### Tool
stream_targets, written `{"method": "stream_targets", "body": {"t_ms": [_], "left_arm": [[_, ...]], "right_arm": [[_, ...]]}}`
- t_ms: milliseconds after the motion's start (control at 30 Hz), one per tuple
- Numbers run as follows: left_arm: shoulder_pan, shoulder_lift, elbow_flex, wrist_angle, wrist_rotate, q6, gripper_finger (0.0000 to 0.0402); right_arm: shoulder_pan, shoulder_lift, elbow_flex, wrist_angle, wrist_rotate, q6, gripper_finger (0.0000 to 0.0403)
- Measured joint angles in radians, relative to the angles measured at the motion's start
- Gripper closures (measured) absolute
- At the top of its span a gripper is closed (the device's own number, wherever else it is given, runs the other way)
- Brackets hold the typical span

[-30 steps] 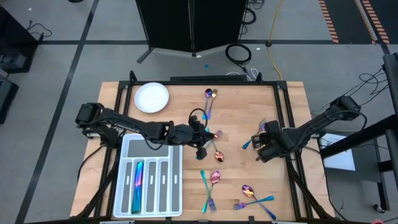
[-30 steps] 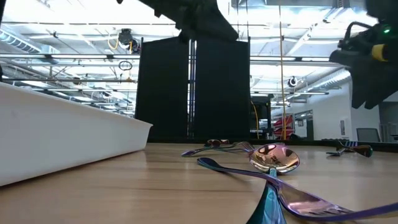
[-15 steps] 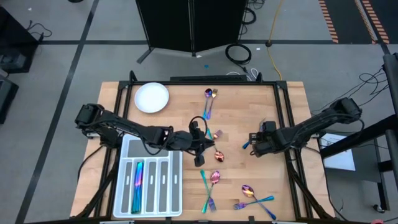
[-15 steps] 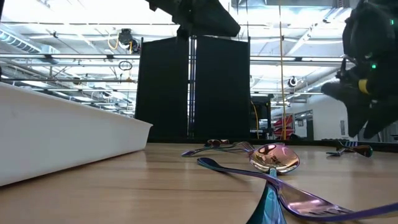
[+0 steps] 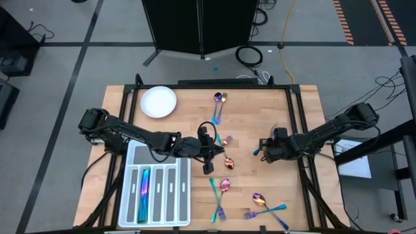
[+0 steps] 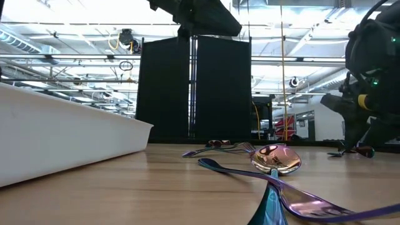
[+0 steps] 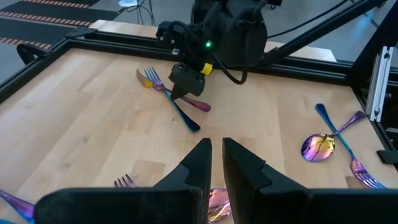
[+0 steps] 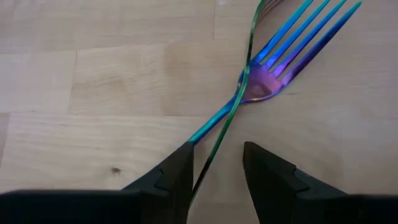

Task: Sort silverware
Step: Put the iridescent blue fork in the middle right slot of the silverware tray

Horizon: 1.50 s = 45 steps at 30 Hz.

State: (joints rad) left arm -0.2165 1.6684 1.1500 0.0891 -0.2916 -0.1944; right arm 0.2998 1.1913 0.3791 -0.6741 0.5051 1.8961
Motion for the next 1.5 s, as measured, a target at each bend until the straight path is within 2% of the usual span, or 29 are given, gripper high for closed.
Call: {"method": "stream_targets", "body": {"t_ms": [167,533,967,1100,1233,1400,1500], "left_arm": [[0.0,0.0,0.0,0.0,0.0,0.0,0.0362],[0.0,0.0,0.0,0.0,0.0,0.0,0.0362],[0.0,0.0,0.0,0.002,0.001,-0.002,0.0362],[0.0,0.0,0.0,0.018,0.034,-0.009,0.0362],[-0.002,0.01,0.001,0.081,0.068,-0.059,0.0362],[-0.003,0.042,0.001,0.142,0.161,-0.063,0.0362],[-0.007,0.054,0.001,0.141,0.165,-0.073,0.0362]], "right_arm": [[-0.005,-0.001,-0.007,0.009,0.0,-0.012,0.0292],[-0.006,0.001,-0.001,0.007,0.002,-0.035,0.0397],[-0.004,0.002,0.234,-0.237,0.054,-0.122,0.0402],[-0.004,0.002,0.329,-0.26,0.116,-0.218,0.0402],[-0.004,0.001,0.396,-0.22,0.202,-0.38,0.0402],[-0.004,0.001,0.416,-0.064,0.258,-0.595,0.0403],[-0.004,0.001,0.416,0.042,0.259,-0.698,0.0403]]}}
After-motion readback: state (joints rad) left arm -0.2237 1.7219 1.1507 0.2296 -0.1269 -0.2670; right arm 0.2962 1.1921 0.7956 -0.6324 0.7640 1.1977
